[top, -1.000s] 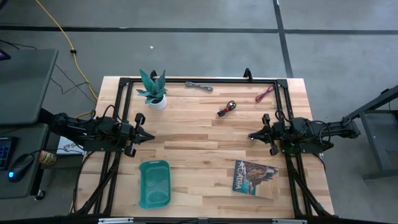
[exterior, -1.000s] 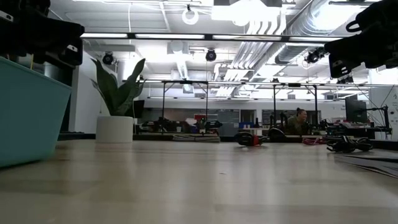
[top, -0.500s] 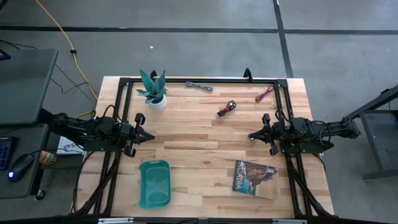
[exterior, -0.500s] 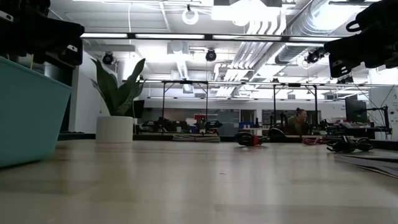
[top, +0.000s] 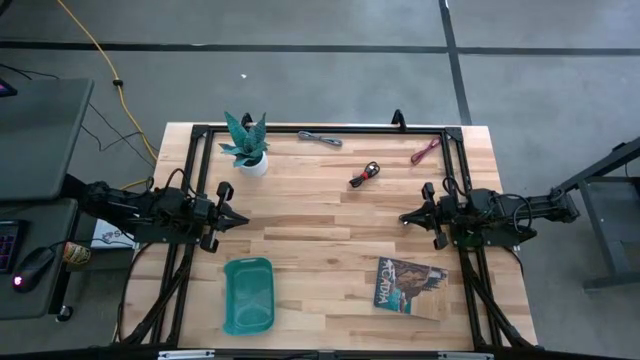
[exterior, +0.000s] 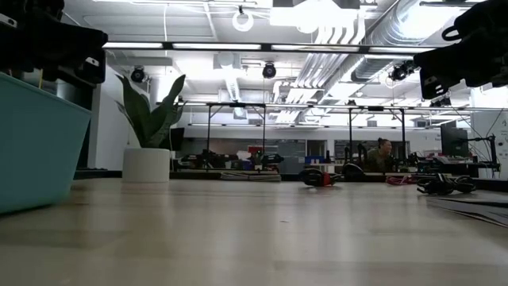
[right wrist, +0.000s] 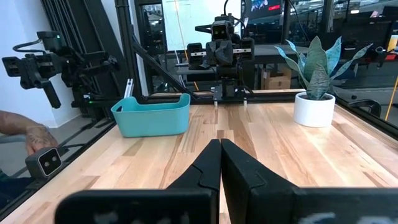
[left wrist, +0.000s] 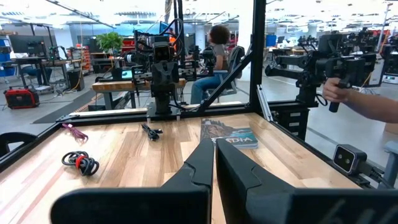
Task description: Pick and place USB-C Cables
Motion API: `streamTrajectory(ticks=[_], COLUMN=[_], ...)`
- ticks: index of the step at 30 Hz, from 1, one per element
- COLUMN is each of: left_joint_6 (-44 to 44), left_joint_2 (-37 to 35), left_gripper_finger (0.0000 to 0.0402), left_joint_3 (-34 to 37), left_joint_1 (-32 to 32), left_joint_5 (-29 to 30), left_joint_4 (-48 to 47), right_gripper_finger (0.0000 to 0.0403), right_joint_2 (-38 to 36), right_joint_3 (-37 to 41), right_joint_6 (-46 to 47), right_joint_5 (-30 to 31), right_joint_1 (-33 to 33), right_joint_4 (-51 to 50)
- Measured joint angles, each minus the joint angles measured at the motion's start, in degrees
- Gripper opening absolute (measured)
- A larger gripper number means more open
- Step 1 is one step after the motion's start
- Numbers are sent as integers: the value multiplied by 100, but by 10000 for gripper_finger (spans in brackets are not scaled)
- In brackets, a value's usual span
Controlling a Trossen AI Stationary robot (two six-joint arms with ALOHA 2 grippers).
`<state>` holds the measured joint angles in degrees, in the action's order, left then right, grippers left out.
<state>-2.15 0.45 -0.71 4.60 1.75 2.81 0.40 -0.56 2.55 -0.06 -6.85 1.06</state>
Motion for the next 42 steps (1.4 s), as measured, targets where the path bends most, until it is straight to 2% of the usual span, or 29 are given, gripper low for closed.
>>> streamTrajectory(ticks=[15,19,26,30,34,42], left_joint_6=[-2,0,0,0,0,0], left_joint_2=[0,0,0,0,2,0], left_gripper_finger=[1,1,1,1,1,1], left_joint_3=[0,0,0,0,0,0], left_joint_1=[-1,0,-2,-1,0,0], left_joint_5=[1,0,0,0,-1,-1], left_joint_4=[1,1,0,2,0,2], right_gripper_finger=[9,44,145,188,205,206], right_joint_2=[0,0,0,0,0,0], right_joint_3=[0,0,0,0,0,0], right_joint_6=[24,146,149,149,149,107], right_joint_5=[163,296,368,366,361,350], right_joint_1=[2,2,11,11,11,11], right_joint_4=[-4,7,17,17,17,17])
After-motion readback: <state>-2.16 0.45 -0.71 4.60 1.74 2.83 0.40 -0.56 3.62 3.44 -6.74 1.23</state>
